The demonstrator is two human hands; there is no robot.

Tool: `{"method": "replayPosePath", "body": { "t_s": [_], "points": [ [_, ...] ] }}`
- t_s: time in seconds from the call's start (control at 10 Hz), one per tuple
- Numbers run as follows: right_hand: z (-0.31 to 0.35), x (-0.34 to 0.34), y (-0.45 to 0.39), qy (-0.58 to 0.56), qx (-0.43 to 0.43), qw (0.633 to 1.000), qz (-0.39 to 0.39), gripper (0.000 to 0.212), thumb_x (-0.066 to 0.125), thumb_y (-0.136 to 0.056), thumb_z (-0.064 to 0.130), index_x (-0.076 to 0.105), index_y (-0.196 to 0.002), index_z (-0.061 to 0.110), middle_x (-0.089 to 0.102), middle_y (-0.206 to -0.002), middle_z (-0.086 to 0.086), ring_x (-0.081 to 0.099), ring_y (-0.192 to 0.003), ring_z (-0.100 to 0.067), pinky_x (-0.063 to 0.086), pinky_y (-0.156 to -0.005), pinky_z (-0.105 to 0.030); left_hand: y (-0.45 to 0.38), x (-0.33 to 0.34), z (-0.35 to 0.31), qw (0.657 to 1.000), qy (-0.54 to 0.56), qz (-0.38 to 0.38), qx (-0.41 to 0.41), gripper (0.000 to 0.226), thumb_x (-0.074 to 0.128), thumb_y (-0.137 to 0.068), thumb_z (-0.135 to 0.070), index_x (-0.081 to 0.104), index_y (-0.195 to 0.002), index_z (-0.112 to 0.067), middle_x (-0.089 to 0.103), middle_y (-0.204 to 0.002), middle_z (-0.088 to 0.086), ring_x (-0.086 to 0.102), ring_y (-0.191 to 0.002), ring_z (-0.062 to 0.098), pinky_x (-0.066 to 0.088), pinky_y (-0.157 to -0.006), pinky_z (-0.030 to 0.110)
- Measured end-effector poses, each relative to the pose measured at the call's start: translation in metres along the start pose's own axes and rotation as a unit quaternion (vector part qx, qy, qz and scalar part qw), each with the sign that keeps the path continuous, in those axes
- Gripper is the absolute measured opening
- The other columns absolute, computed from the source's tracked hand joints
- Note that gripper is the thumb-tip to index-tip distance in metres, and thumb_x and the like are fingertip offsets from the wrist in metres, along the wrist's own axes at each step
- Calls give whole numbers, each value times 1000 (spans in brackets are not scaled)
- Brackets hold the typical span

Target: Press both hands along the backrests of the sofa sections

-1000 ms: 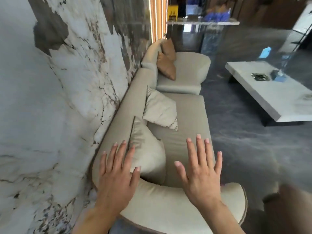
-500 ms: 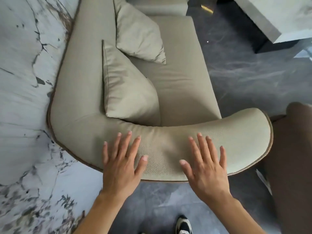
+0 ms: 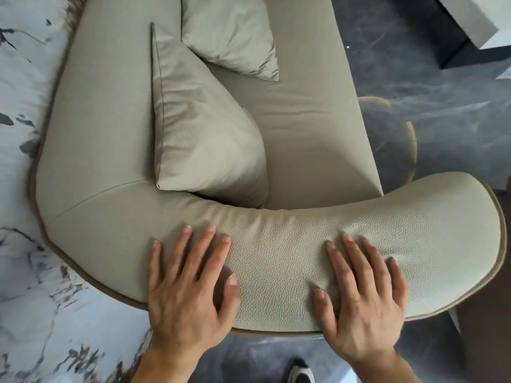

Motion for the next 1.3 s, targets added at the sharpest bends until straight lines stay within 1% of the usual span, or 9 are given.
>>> {"method": "replayPosePath", "body": {
  "t_s": [0.3, 0.5, 0.8, 1.0, 1.1, 1.2, 1.3],
  "points": [
    [-9, 17, -51, -6, -4, 1000, -15, 59, 39, -88, 53, 53, -136, 20, 51, -143, -4, 44, -133, -29, 32, -105, -57, -50, 14, 8, 1000, -13, -21, -2, 50, 38, -91, -40, 64, -127, -17, 59, -139, 6, 46, -135, 33, 25, -112, 62],
    [-14, 32, -94, -9, 6, 1000, -14, 59, 36, -90, 54, 53, -135, 20, 52, -142, -5, 44, -133, -31, 31, -105, -58, -92, 26, 16, 999, -23, -30, -10, 47, 45, -87, -34, 64, -126, -16, 60, -137, 7, 48, -133, 33, 25, -111, 62],
    [-16, 38, -108, -7, -6, 1000, -25, 60, 35, -89, 55, 53, -136, 20, 52, -142, -5, 45, -132, -31, 32, -105, -58, -105, 32, 18, 999, -24, -44, -5, 48, 43, -88, -36, 63, -127, -16, 60, -137, 6, 48, -132, 33, 26, -111, 61],
    [-18, 41, -108, -6, 2, 1000, -14, 59, 37, -90, 54, 52, -135, 20, 53, -142, -5, 43, -133, -31, 28, -108, -57, -104, 33, 18, 999, -36, -36, -7, 47, 44, -88, -36, 63, -127, -18, 61, -136, 5, 49, -131, 32, 25, -112, 60],
    [-17, 50, -108, -15, 13, 999, 47, 61, 28, -91, 58, 44, -139, 23, 47, -146, -4, 34, -138, -30, 20, -112, -55, -106, 35, 19, 998, -55, 13, -29, 49, 41, -92, -39, 59, -131, -17, 58, -139, 7, 45, -134, 33, 20, -114, 60],
    [-20, 51, -109, -15, 21, 994, 103, 64, 22, -92, 60, 37, -143, 25, 39, -151, -2, 26, -142, -28, 13, -114, -54, -101, 32, 10, 991, -97, 69, -65, 54, 32, -96, -42, 51, -138, -15, 51, -145, 11, 38, -139, 36, 15, -115, 62],
    [-17, 49, -102, -37, 4, 974, 222, 77, 3, -87, 68, 14, -151, 27, 14, -162, 1, 1, -148, -23, 0, -117, -51, -77, 13, -4, 982, -96, 111, -120, 65, 19, -97, -49, 35, -149, -15, 33, -158, 12, 22, -147, 34, 6, -119, 58]
  ]
}}
Point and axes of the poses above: each hand's wrist, its own y-axis away from the middle knuckle, its own x-axis out of the palm, z = x × y, the point moved 9 cm from there along -y, towards the middle knuckle
